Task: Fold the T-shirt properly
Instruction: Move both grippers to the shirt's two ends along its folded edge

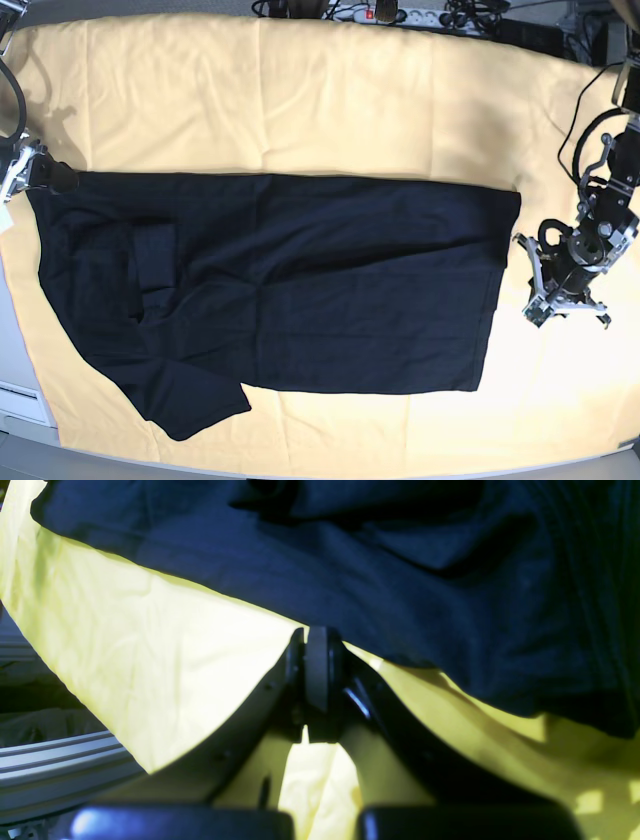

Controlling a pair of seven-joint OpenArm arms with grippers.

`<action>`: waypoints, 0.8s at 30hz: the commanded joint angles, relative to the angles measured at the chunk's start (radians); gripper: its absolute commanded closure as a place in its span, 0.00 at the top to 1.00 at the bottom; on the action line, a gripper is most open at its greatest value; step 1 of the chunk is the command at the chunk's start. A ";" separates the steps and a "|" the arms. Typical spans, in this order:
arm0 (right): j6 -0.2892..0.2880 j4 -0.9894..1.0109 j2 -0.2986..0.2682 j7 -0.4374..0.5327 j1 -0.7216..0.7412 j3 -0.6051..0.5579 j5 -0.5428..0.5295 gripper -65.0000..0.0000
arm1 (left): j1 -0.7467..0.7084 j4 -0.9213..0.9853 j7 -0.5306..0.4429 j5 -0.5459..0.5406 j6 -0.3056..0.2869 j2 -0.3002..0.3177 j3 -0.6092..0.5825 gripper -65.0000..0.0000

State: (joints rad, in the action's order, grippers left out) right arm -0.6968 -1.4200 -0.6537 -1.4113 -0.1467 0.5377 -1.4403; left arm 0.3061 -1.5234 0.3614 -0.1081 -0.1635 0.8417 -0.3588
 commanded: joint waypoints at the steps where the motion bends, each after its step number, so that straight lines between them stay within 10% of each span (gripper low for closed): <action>1: -0.001 -0.014 -0.028 0.024 0.011 0.009 -0.030 0.00 | 0.033 -0.014 -0.008 0.002 0.027 0.020 0.013 0.00; 3: -0.001 -0.014 -0.028 0.043 0.011 0.009 -0.030 0.00 | 0.052 -0.030 0.050 -0.039 -0.017 0.020 0.013 0.00; 11: -0.001 -0.111 -0.027 0.075 0.011 -0.004 0.021 0.00 | 0.024 -0.126 0.220 -0.274 -0.535 0.034 0.013 0.00; 16: -0.001 -0.137 -0.026 0.116 0.010 -0.028 0.230 0.01 | -0.016 -0.137 0.223 -0.320 -0.535 0.040 0.013 0.00; 19: -0.001 -0.137 -0.026 0.152 0.008 -0.063 0.296 0.26 | -0.028 -0.137 0.223 -0.316 -0.535 0.047 0.013 0.00; 24: -0.001 -0.137 -0.026 0.152 0.009 -0.149 0.322 0.38 | -0.048 -0.137 0.242 -0.323 -0.535 0.073 0.013 0.57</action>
State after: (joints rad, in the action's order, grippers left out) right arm -0.6964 -1.5436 -0.6537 -1.2781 -0.1524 0.3786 -1.1061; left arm 0.2382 -1.6485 0.6205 -0.4202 -0.7010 0.8959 -0.3588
